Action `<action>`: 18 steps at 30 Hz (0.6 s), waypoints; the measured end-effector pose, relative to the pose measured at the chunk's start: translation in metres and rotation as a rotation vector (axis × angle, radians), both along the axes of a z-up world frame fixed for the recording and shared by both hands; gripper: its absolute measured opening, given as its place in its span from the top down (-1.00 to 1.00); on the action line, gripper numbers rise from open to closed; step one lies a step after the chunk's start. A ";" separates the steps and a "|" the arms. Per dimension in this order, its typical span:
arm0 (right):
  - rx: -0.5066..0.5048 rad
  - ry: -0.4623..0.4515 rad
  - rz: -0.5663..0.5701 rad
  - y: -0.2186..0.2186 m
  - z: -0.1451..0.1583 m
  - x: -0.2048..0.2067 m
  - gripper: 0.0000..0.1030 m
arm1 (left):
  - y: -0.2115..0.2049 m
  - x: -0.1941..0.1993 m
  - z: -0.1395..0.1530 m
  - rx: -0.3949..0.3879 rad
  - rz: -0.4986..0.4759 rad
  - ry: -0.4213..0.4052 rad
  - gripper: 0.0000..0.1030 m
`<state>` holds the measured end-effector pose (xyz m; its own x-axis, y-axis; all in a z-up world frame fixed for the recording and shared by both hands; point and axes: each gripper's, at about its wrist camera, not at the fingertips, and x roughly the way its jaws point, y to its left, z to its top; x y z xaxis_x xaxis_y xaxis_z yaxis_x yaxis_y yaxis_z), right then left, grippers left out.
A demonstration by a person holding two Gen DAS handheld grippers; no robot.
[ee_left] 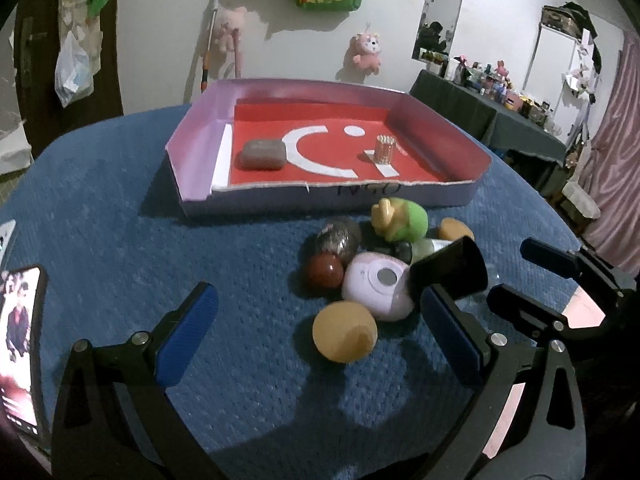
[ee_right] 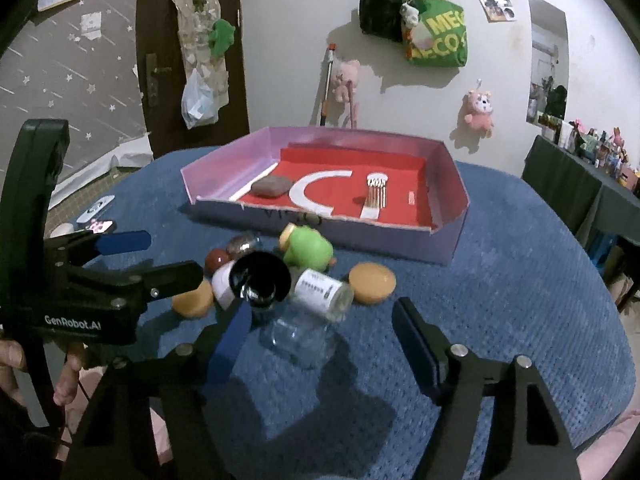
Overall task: Organize rigid objects
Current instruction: 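Grasp the orange round sponge with the left gripper while the right grasps the black cap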
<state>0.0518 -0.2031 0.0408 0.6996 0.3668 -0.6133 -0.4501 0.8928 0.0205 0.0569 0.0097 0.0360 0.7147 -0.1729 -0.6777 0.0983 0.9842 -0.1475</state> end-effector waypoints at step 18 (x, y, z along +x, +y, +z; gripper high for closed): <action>-0.011 0.084 0.000 0.002 -0.021 0.002 -0.29 | -0.005 -0.004 -0.018 0.010 -0.022 0.034 -0.99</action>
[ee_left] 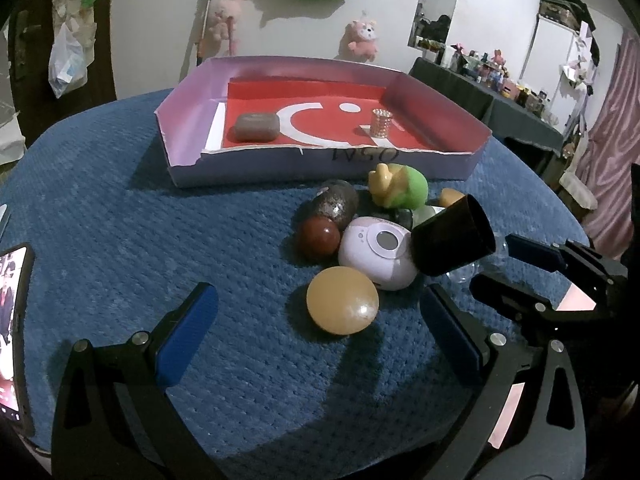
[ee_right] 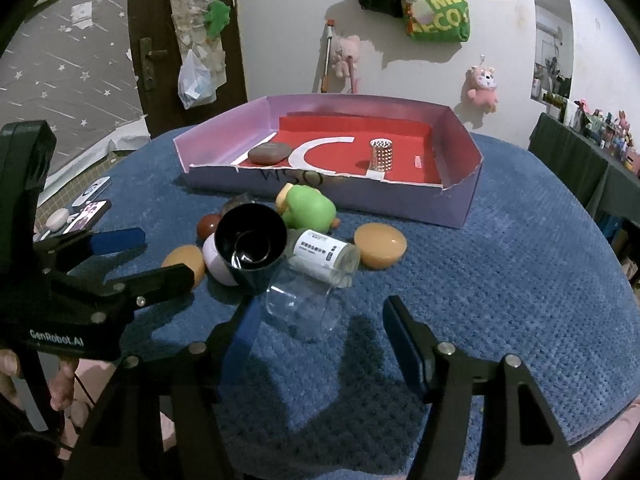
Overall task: Organize rigid objects
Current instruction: 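Grasp the orange round sponge with the left gripper while the right grasps the black cap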
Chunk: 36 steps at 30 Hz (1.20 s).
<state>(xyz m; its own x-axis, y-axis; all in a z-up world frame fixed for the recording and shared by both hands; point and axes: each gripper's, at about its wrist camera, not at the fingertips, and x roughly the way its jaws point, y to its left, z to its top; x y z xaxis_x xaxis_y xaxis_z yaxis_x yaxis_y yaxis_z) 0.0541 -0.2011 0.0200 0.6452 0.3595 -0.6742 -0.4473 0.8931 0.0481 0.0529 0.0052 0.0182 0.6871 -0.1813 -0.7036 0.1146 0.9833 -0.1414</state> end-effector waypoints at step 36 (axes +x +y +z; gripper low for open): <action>0.111 -0.045 0.145 0.031 0.021 0.014 0.24 | -0.006 0.005 -0.003 -0.024 -0.079 0.003 0.30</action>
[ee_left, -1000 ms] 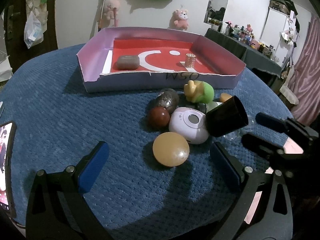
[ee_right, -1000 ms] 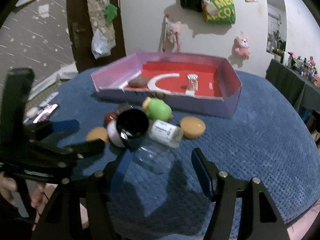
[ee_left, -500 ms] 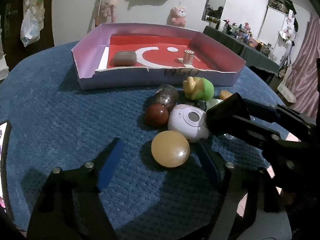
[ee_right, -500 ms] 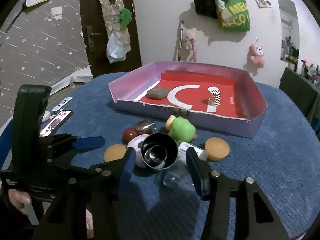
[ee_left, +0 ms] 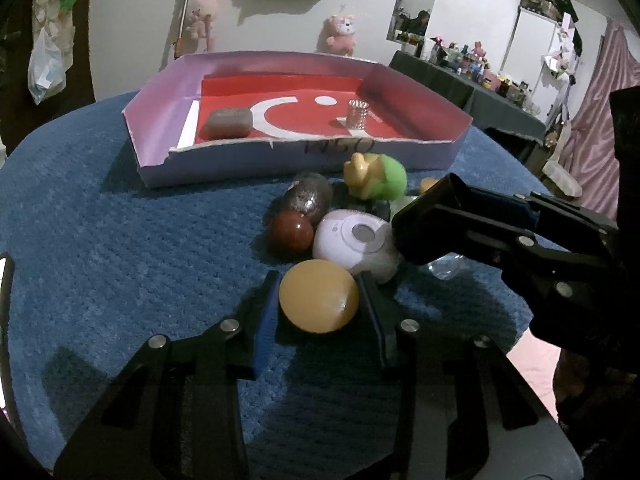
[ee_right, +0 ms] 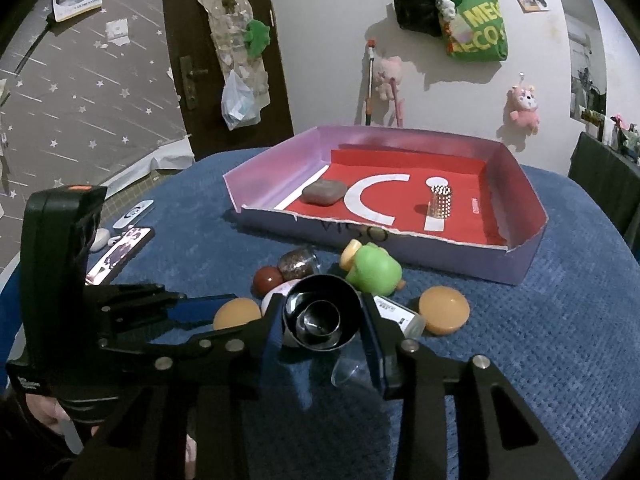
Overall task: Organize rigid objects
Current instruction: 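Grasp the orange round sponge with the left gripper while the right grasps the black cap, then carry the orange sponge and black cap with both grippers into the pink box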
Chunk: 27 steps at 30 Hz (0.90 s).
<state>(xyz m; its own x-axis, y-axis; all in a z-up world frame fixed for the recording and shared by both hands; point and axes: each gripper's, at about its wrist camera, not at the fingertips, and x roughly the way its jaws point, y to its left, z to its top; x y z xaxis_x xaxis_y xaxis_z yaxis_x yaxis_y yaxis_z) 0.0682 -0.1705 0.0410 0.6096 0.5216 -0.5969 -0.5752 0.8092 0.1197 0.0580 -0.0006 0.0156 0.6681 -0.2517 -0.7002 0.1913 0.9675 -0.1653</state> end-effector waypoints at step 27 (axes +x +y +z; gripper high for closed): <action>0.014 -0.018 0.008 -0.002 0.025 0.022 0.24 | 0.004 0.028 0.047 -0.022 -0.006 -0.076 0.30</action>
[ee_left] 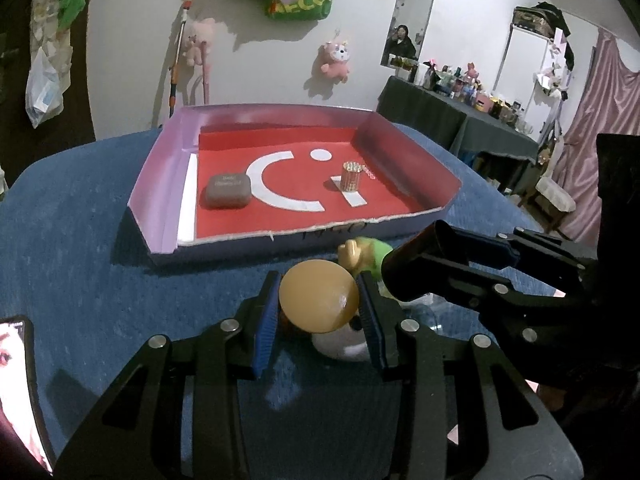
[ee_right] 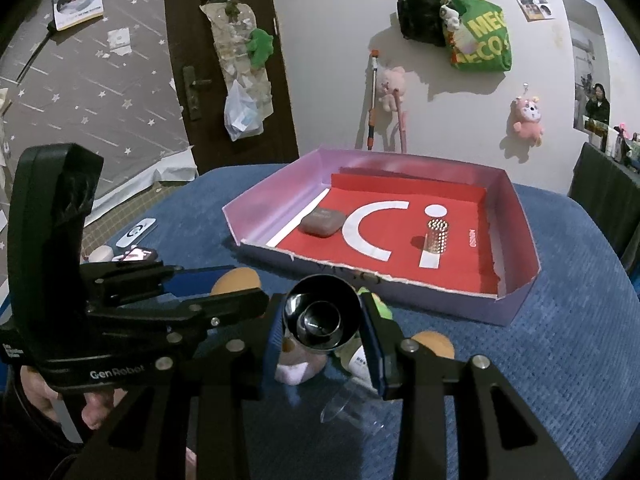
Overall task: Organize rigid objects
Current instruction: 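Carry the orange sponge and black cap with both grippers into the pink box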
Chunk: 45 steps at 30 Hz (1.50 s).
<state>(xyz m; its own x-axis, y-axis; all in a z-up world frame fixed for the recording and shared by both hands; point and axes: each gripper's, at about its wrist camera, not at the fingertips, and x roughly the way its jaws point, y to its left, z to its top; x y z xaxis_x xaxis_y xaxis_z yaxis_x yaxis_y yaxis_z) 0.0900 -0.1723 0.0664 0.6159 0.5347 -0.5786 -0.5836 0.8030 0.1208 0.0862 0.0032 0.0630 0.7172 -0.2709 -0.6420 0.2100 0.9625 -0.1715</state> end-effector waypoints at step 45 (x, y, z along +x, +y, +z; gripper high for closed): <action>-0.046 0.082 -0.053 0.001 0.014 0.094 0.24 | 0.014 0.101 0.011 -0.014 -0.007 0.087 0.30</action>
<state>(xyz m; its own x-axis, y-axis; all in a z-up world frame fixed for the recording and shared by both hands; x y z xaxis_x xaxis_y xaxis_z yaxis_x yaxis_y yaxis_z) 0.1839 -0.1710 0.0801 0.5919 0.4745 -0.6516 -0.5297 0.8383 0.1292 0.1874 0.0169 0.0741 0.6572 -0.2853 -0.6977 0.2003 0.9584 -0.2032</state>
